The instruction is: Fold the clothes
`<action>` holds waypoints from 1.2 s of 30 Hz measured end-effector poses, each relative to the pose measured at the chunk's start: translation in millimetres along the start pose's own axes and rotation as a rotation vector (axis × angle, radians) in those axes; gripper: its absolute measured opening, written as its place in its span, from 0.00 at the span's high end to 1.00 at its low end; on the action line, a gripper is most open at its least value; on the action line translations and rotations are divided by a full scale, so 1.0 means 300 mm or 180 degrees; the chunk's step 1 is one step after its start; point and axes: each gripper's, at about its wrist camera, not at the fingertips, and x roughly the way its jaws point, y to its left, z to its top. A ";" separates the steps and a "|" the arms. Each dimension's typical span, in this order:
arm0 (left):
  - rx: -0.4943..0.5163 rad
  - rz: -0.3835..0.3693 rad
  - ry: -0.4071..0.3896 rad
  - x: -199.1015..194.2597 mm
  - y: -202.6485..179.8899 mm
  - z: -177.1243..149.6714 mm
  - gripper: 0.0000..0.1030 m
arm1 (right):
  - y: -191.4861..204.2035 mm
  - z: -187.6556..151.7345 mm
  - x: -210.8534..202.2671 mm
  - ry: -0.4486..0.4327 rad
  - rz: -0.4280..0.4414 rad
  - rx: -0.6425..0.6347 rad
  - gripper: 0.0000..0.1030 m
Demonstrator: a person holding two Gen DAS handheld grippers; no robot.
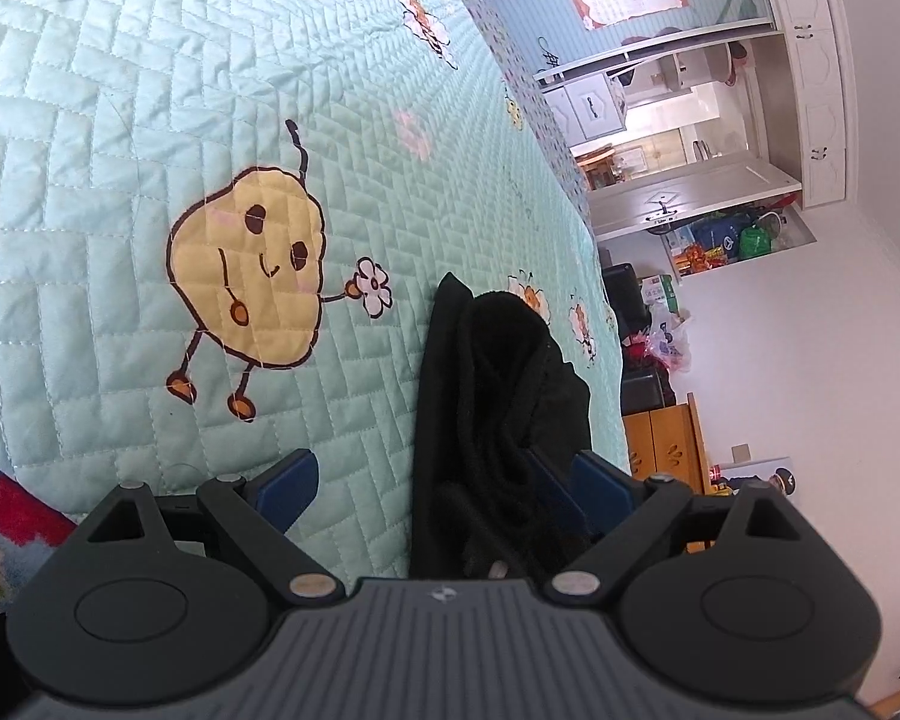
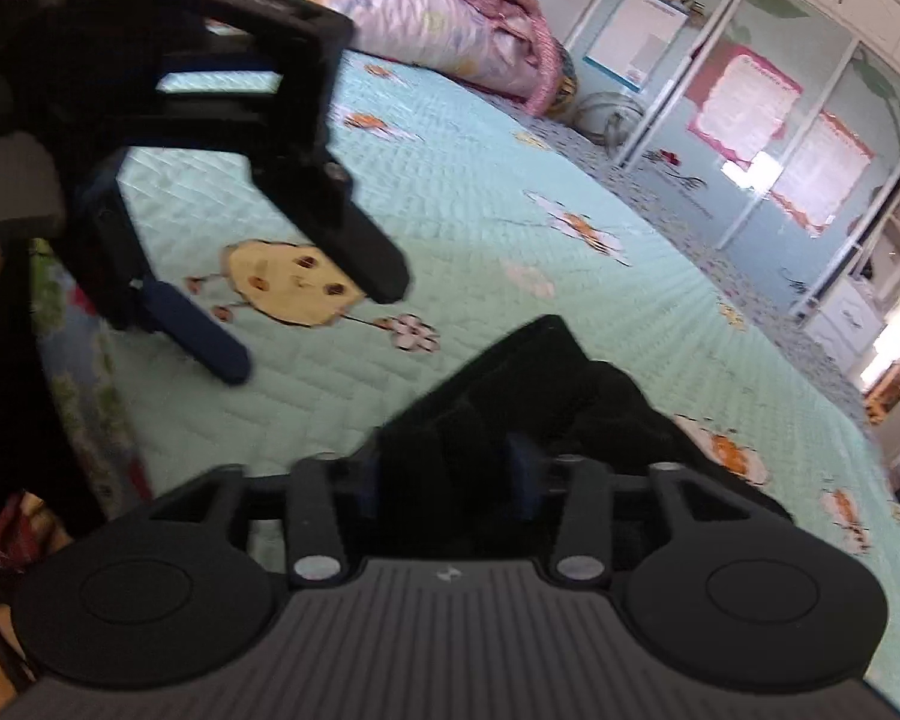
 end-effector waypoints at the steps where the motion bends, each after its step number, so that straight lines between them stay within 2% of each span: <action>1: -0.0016 0.0004 -0.0003 -0.001 0.000 0.001 0.09 | 0.003 -0.003 -0.018 -0.0056 0.0072 0.0024 0.37; 4: -0.0036 0.0039 -0.0013 -0.001 -0.006 0.005 0.09 | -0.028 -0.018 -0.101 -0.0264 0.0327 0.0215 0.36; 7: 0.0028 0.0074 -0.0027 -0.003 -0.029 0.007 0.09 | -0.121 -0.068 -0.188 -0.0368 0.0532 0.0860 0.36; 10: 0.0165 0.0051 0.0038 0.014 -0.074 0.000 0.09 | -0.260 -0.166 -0.244 -0.0325 0.0461 0.1690 0.36; 12: 0.0221 0.0026 0.0111 0.034 -0.105 -0.012 0.09 | -0.318 -0.220 -0.270 -0.0258 0.0223 0.1853 0.36; 14: 0.0217 -0.0006 0.0189 0.056 -0.133 -0.024 0.09 | -0.324 -0.244 -0.292 -0.0241 0.0019 0.1611 0.37; 16: 0.0190 -0.0017 0.0231 0.077 -0.158 -0.038 0.09 | -0.303 -0.245 -0.305 -0.0284 -0.0050 0.1307 0.37; 21: 0.0221 0.0074 0.0261 0.104 -0.208 -0.059 0.09 | -0.219 -0.211 -0.258 -0.0380 0.0005 0.0595 0.38; 25: 0.0206 0.0134 0.0220 0.099 -0.221 -0.068 0.09 | -0.187 -0.195 -0.201 -0.0336 0.0133 0.0333 0.40; 28: 0.0195 0.0179 0.0202 0.100 -0.221 -0.075 0.09 | -0.157 -0.183 -0.173 -0.0304 0.0157 -0.0010 0.41; 32: 0.0157 0.0215 0.0198 0.099 -0.213 -0.081 0.09 | -0.093 -0.173 -0.139 -0.0249 0.0035 -0.0589 0.44; 33: 0.0154 0.0219 0.0195 0.097 -0.211 -0.082 0.09 | -0.084 -0.172 -0.136 -0.0239 -0.0013 -0.0663 0.51; 34: 0.0153 0.0220 0.0192 0.094 -0.209 -0.083 0.09 | -0.076 -0.171 -0.133 -0.0229 -0.0062 -0.0738 0.68; 36: 0.0143 0.0221 0.0183 0.088 -0.206 -0.082 0.09 | -0.069 -0.166 -0.132 -0.0208 -0.0090 -0.0773 0.94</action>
